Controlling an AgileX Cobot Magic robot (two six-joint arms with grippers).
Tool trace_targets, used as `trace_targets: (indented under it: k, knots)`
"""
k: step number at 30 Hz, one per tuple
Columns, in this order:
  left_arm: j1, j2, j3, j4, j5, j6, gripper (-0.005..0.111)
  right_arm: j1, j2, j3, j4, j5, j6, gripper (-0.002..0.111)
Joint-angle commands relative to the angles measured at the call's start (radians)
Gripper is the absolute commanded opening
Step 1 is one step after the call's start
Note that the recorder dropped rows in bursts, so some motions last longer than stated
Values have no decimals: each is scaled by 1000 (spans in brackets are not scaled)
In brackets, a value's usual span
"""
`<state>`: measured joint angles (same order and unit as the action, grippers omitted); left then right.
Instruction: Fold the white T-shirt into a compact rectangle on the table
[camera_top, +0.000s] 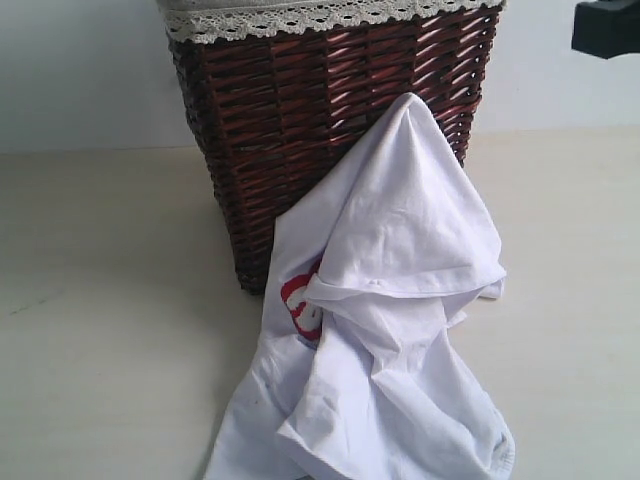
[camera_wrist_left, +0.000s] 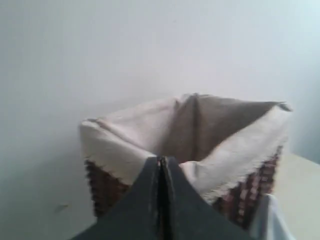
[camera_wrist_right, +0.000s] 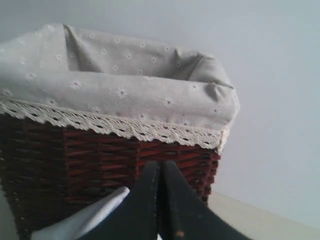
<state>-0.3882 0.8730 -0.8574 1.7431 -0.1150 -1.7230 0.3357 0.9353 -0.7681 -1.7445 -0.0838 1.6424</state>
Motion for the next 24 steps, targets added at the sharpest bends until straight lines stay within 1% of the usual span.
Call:
trace_targets:
  k: [1,3,4,6,7,8,9,11,12,13,14,15,17,18,20,21,22,23,24]
  knots:
    - [0,13,25,1,-403,-10,0,2,-36,15,0,-237,124,0]
    - [0,84,25,1,-500,-73,0,2,-17,20,0,-315,143,0]
    - [0,128,26,1,-534,-83,0,2,-7,31,0,-315,143,0]
    - [0,197,32,1,-557,-79,0,2,7,62,0,-254,139,0]
    - [0,226,35,1,-513,-70,0,2,7,85,0,-178,136,0]
    - [0,245,40,1,-446,-68,0,2,7,112,0,-91,127,0]
    - [0,257,49,1,-326,-68,0,2,7,142,0,43,110,0]
    - [0,269,67,1,-42,-75,0,2,10,185,0,311,105,0]
    - [0,276,81,1,181,-106,0,2,15,191,50,411,90,0]
    - [0,283,88,1,315,-113,0,2,24,190,99,482,34,0]
    - [0,293,89,-43,423,-77,0,2,35,182,129,515,-34,0]
    - [0,314,83,-103,547,10,0,2,52,164,184,537,-109,0]
    - [7,351,46,-280,657,280,0,2,100,107,365,541,-326,0]
    - [11,381,1,-483,676,476,0,2,129,71,524,543,-498,0]
    - [18,423,-62,-781,673,774,0,2,182,0,895,596,-868,0]
    - [19,447,-107,-1022,673,1035,0,2,209,-40,1073,651,-1081,0]
    - [17,458,-133,-1195,687,1209,0,2,232,-75,1219,722,-1271,0]
    - [17,467,-156,-1361,713,1412,0,2,247,-98,1306,780,-1428,0]
    - [17,476,-183,-1564,769,1574,0,2,257,-117,1407,840,-1562,0]
